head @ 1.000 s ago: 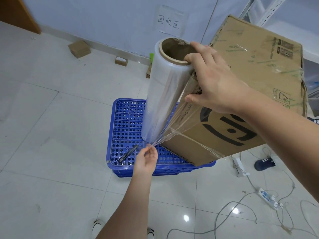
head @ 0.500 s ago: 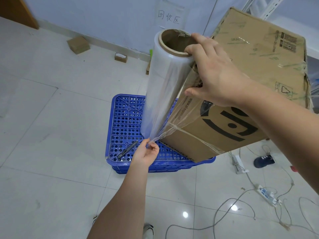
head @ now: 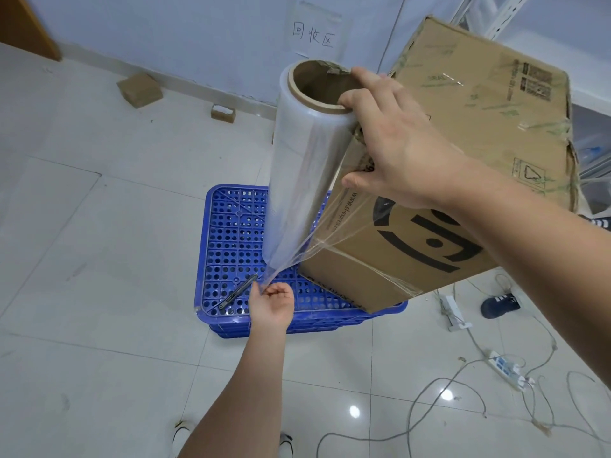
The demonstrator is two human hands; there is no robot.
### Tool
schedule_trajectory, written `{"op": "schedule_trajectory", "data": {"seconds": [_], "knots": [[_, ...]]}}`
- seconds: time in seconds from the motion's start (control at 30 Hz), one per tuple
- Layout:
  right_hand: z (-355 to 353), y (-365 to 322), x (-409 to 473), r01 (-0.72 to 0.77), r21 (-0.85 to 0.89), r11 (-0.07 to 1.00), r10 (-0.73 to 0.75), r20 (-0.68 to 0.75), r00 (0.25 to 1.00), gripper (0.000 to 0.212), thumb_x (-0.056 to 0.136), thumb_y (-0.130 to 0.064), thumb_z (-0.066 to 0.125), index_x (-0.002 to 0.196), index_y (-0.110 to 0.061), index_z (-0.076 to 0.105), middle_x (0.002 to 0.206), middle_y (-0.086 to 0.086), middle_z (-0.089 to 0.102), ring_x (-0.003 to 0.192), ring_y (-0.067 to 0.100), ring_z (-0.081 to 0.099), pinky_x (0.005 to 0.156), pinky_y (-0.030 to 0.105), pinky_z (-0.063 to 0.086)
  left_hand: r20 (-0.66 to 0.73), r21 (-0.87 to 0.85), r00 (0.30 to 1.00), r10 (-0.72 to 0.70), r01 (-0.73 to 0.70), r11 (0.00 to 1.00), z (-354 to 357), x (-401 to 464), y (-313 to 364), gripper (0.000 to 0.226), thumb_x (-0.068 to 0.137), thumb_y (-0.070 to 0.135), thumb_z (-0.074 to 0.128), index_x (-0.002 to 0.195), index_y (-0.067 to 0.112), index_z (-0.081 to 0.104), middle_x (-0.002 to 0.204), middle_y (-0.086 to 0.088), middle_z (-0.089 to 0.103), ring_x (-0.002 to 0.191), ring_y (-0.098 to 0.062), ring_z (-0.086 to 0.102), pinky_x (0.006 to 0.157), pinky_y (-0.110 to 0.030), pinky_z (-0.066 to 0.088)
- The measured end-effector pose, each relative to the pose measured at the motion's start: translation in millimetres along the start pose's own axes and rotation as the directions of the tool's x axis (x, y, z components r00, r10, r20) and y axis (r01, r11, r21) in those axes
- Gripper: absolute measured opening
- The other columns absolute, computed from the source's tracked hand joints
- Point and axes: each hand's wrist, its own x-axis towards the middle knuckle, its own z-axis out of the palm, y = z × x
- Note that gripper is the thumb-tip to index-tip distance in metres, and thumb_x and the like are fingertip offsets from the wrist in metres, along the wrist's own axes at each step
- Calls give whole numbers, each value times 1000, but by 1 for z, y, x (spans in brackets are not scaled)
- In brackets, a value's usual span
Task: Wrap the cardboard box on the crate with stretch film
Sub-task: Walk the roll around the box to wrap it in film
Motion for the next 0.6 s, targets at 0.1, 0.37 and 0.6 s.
{"op": "schedule_trajectory", "data": {"seconds": [0.1, 0.37, 0.6], "knots": [[1, 0, 1, 0, 3, 1000, 0, 2, 1000, 90, 72, -39, 82, 141, -17, 30, 161, 14, 11, 147, 40, 12, 118, 54, 20, 25, -102, 999, -23, 26, 994, -3, -4, 2, 26, 112, 20, 41, 106, 3, 60, 99, -14, 69, 81, -24, 72, 62, -38, 62], [2, 0, 1, 1, -2, 1000, -1, -5, 1000, 91, 70, -40, 82, 141, -18, 30, 161, 13, 12, 147, 39, 12, 118, 54, 21, -94, 8, 994, -57, 58, 998, -18, -6, 10, 22, 107, 8, 51, 123, -4, 60, 93, -22, 75, 102, -23, 72, 81, -34, 63], [1, 0, 2, -3, -3, 1000, 3, -2, 1000, 91, 70, -40, 83, 140, -19, 29, 161, 12, 11, 148, 38, 11, 119, 53, 20, -188, 140, 982, -25, 52, 989, -21, 1, 11, 15, 107, 15, 53, 114, 5, 63, 85, -4, 59, 67, -9, 54, 46, -21, 54]]}}
